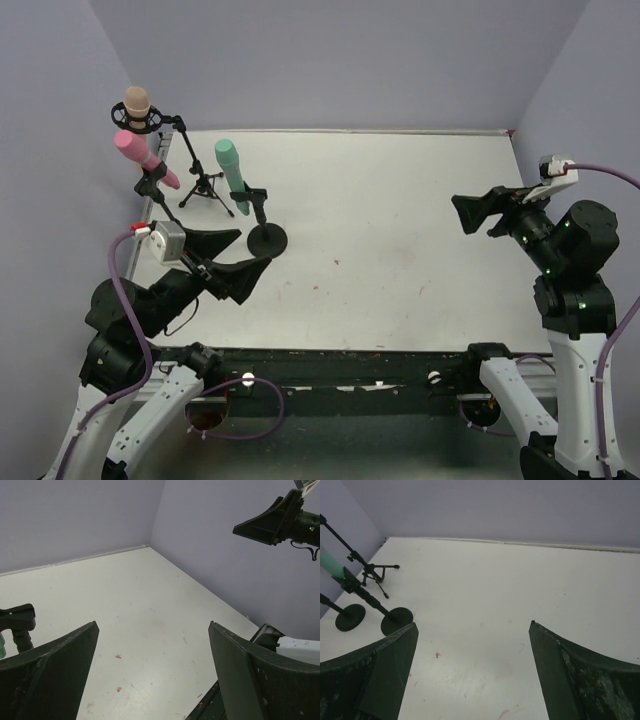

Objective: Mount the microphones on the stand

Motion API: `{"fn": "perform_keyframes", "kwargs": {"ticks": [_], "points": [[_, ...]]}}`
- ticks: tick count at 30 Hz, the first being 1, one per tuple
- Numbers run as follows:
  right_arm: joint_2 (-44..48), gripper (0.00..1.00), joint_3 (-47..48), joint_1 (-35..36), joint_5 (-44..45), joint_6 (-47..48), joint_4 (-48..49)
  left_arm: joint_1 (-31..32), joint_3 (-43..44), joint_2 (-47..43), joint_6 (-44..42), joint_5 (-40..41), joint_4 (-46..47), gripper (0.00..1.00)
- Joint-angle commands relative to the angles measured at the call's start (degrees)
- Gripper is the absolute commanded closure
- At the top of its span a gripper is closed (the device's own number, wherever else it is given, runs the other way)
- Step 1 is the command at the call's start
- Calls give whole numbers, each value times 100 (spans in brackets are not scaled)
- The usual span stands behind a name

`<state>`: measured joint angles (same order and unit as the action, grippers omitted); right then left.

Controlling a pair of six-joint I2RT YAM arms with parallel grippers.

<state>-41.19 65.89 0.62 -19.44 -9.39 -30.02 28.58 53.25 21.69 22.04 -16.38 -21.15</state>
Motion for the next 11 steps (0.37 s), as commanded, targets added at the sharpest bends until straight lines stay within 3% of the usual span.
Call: {"fn": "perform_keyframes", "kwargs": {"ticks": [1,11], "points": [[-21,0,-6,-18,-358,7,181,-1,-184,-139,309,-128,75,1],[-108,0,73,-18,-753,60,181,-1,-245,-60,274,-146,128,1]]}}
